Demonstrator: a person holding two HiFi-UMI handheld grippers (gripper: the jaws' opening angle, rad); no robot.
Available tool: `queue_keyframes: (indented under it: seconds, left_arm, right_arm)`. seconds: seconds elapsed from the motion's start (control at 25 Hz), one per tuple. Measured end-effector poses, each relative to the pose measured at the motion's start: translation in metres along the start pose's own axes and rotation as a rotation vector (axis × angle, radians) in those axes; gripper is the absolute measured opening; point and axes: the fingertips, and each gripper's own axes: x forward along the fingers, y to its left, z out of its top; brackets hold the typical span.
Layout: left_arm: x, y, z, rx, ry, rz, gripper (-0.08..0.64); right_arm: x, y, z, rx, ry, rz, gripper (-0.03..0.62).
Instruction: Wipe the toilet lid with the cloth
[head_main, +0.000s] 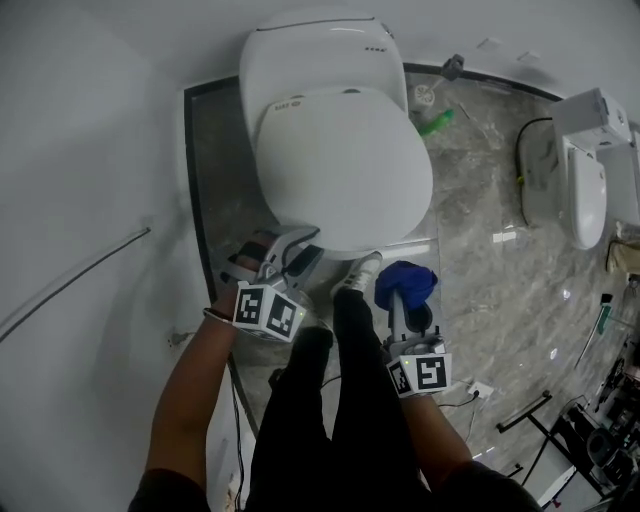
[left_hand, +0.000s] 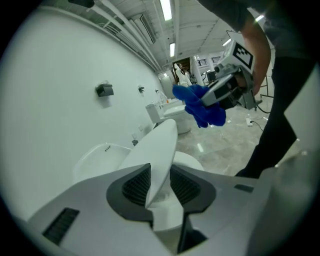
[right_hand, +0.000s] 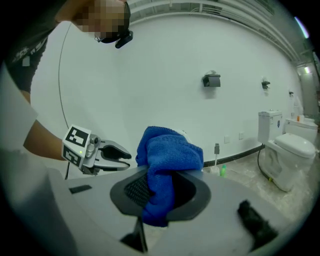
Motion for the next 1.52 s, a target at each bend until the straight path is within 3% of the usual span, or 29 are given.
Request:
queue_keyframes:
  seconds: [0.24, 0.48, 0.76, 0.92, 1.08, 1.24, 1.32, 1.4, 1.52]
  left_arm:
    - [0.03, -0.064, -0.044, -0.062, 0.117, -0.171, 0.144]
    - [0.058, -0.097, -0.078, -0.138, 0.235, -0.27, 0.161]
    - [0.09, -0.123, -0.114, -0.148, 0.415, -0.3, 0.164]
    - [0.088, -0.119, -0.105, -0.287, 0.409, -0.275, 0.163]
    - [0.063, -0.072, -0.075, -0.585, 0.225, -0.125, 0.138]
    - [0.042, 0.029, -0.086, -0.921, 0.08, 0.141, 0.086]
    - [0.037, 0.078, -0.11, -1.035, 0.095, 0.29, 0.041]
    - [0.035, 0.117, -0.135, -1.062, 0.176, 0.406, 0.015]
    - [0.039, 0.158, -0.165, -1.093, 0.253, 0.5, 0.011]
  right_arm:
    - [-0.011, 0.023, -0.006, 0.017, 0.035, 0.059, 0.058]
    - [-0.003, 0.016, -0.016, 0.007, 0.062, 0.085, 0.058]
    - [0.023, -0.003, -0.032, 0.017, 0.127, 0.09, 0.058]
    - [0.055, -0.006, -0.023, -0.002, 0.143, 0.127, 0.058]
    - [0.116, 0.004, -0.017, -0.038, 0.213, 0.195, 0.058]
    - [0.201, 0.025, -0.009, -0.08, 0.283, 0.274, 0.058]
    - [0.243, 0.039, -0.003, -0.098, 0.304, 0.305, 0.058]
    - [0.279, 0.057, 0.003, -0.12, 0.317, 0.333, 0.058]
    - [0.326, 0.074, -0.001, -0.176, 0.362, 0.331, 0.058]
